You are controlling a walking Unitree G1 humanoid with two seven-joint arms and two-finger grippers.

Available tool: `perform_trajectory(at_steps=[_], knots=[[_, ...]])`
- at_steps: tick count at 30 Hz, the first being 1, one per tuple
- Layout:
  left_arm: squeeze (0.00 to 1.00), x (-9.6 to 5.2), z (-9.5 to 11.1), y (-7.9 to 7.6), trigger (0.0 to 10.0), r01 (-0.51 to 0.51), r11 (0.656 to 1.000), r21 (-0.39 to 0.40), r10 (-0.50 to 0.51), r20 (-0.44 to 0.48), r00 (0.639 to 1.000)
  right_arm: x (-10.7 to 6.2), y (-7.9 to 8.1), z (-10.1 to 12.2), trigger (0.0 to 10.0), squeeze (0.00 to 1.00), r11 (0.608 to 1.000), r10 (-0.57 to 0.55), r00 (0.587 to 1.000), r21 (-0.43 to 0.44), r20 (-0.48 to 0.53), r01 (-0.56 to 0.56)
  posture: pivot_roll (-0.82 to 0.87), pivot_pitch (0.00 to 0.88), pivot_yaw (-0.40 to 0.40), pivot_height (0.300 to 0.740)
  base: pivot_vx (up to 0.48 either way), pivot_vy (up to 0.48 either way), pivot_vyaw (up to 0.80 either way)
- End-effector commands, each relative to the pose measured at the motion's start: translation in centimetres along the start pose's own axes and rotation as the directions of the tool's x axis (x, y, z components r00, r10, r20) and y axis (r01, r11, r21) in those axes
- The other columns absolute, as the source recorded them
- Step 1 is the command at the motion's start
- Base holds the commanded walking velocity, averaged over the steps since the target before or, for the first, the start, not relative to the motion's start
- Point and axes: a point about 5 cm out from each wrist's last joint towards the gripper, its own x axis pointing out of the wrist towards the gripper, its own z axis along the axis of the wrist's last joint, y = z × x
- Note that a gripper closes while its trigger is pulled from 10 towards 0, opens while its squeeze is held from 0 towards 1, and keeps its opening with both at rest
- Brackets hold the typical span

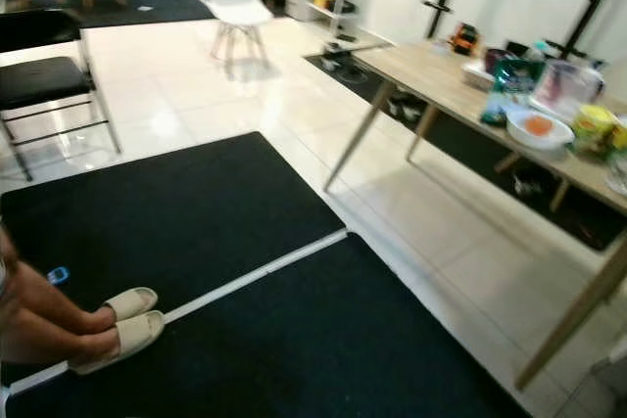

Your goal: Restocking fridge

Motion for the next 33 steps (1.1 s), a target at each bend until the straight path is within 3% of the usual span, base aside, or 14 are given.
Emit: perform_trajectory(at_steps=[1, 33], knots=[[0.0, -0.03, -0.82, -0.66, 10.0, 0.02, 1.0, 0.006, -0.02, -0.03, 0.999, -0.05, -0.43, 0.28, 10.0, 0.0, 1.0, -0.013, 1.0, -0.012, 0.002, 0.013, -0.09, 0.008, -0.047, 0.74, 0.315, 0.0, -0.71], [0.0, -0.12, -0.91, -0.21, 10.0, 0.012, 1.0, 0.019, -0.011, -0.034, 0.999, 0.03, 0.03, 0.29, 10.0, 0.0, 0.999, -0.004, 1.0, -0.032, -0.016, 0.004, -0.07, 0.0, -0.038, 0.74, 0.313, 0.0, -0.71]])
